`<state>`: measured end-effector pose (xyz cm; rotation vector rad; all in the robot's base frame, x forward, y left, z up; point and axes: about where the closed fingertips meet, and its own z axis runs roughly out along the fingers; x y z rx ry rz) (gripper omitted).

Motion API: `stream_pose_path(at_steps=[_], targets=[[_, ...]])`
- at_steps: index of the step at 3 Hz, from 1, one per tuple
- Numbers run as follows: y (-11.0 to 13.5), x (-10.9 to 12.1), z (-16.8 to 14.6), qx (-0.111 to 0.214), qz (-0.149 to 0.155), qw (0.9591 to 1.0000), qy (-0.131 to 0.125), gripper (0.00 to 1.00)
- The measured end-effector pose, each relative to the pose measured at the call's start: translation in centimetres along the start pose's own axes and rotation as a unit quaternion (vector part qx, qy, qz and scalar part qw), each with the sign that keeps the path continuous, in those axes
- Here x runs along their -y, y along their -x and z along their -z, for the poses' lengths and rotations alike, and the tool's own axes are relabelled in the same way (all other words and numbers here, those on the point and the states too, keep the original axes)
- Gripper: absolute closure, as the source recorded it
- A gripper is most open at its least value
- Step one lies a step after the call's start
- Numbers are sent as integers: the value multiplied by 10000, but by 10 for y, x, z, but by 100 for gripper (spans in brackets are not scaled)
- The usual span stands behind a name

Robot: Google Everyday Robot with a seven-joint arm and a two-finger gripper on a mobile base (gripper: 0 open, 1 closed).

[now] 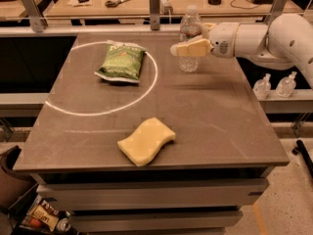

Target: Knock water bottle over

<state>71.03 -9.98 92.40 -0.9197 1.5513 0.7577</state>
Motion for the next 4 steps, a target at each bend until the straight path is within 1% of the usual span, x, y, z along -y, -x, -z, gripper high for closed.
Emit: stream_pose_path(at_steps=[3,4], targets=[[0,-5,-8,4,-2,10000,74,90],[1,-6,-11,5,-2,10000,94,100]])
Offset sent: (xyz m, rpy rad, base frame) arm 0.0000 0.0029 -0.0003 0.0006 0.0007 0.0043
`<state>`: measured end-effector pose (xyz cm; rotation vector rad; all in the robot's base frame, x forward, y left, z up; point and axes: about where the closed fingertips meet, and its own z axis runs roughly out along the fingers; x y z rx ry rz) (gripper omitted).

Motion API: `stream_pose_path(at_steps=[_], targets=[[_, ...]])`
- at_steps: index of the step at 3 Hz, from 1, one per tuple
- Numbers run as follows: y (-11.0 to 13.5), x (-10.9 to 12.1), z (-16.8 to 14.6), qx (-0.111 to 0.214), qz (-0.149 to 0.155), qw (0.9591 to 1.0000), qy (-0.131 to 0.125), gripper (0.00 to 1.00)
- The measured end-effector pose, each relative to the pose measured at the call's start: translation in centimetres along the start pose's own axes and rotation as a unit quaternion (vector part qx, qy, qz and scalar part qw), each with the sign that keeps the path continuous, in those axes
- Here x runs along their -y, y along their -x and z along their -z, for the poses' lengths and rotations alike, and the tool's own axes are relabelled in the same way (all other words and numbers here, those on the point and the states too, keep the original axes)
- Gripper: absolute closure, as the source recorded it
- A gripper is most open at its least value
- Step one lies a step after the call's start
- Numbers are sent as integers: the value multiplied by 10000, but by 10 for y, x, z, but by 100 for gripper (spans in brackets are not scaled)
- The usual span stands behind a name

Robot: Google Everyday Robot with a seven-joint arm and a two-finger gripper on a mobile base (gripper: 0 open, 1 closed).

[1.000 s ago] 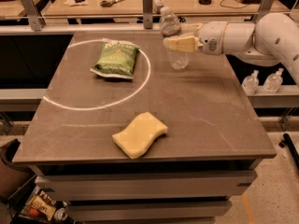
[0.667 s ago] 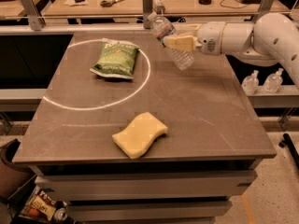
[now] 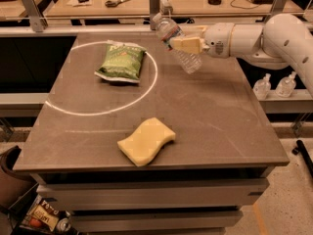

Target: Knock water bottle over

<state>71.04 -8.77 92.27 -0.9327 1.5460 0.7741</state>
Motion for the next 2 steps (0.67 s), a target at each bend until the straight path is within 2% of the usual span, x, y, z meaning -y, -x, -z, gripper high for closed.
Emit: stream_pose_path(at_steps=[1,2], targets=[[0,0,0,0,0,10000,1,100],[9,0,7,-366,98,9993,-58,100]])
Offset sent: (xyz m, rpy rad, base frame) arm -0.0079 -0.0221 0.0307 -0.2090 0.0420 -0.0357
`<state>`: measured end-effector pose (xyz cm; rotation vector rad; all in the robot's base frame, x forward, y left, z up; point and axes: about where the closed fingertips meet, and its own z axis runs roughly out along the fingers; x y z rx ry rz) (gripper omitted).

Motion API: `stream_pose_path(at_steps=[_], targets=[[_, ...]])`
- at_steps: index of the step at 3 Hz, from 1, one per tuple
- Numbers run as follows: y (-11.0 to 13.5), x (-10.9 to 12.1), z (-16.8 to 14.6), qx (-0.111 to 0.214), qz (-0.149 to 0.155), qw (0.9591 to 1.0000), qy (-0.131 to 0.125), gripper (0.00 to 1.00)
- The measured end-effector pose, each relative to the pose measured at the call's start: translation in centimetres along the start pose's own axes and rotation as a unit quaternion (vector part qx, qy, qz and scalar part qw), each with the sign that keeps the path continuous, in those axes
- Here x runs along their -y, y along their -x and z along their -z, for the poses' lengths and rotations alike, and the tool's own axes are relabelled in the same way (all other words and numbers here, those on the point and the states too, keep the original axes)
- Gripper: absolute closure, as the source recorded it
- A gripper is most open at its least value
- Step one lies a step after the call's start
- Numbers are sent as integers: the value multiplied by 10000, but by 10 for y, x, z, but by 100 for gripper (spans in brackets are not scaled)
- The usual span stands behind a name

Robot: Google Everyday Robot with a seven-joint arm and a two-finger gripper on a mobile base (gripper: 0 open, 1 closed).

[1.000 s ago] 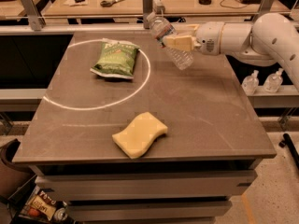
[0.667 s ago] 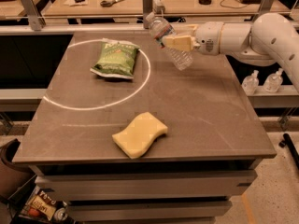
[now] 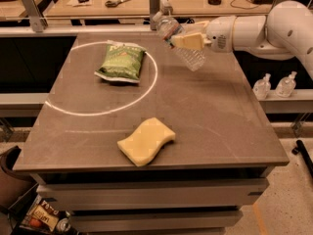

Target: Knock water bottle over

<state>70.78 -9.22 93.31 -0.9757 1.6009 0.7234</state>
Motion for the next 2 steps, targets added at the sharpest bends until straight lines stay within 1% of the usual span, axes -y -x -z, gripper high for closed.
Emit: stream_pose_path(at_steps=[1,2], targets=[[12,3,11,-535,144,9984,-114,100],[16,4,14,-1172,293,9926,-154,100]])
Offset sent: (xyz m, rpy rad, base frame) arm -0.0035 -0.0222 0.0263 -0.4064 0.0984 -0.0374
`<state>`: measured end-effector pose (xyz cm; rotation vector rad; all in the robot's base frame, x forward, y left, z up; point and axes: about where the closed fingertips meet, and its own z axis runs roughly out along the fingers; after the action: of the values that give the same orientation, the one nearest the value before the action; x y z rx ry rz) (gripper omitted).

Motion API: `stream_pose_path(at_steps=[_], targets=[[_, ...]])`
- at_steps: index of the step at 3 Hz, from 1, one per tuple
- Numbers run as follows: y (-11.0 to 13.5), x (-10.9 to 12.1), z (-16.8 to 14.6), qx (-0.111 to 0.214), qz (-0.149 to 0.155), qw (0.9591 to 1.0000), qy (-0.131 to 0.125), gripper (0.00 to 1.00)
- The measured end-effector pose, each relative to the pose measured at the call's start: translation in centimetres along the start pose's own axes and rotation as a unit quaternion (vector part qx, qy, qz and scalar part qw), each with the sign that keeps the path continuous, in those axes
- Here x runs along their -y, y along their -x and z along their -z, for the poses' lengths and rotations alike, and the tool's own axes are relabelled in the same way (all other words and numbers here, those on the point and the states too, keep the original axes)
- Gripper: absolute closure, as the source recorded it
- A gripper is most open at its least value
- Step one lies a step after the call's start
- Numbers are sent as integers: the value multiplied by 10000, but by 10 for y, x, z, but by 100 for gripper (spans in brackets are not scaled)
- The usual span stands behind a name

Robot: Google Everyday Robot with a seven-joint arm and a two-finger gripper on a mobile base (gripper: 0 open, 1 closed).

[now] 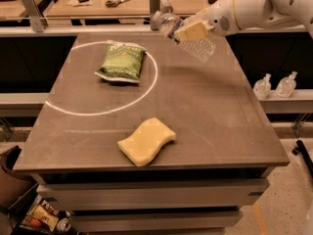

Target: Knock water bottle over

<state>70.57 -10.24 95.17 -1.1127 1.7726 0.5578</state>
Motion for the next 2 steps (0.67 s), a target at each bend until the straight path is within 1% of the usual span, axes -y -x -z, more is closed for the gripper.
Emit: stream_pose_path(at_steps=[1,2], targets=[[-18,-8,-10,-728,46,9973,105,100],[-44,-18,-21,-1277,-6,9915,234,100]])
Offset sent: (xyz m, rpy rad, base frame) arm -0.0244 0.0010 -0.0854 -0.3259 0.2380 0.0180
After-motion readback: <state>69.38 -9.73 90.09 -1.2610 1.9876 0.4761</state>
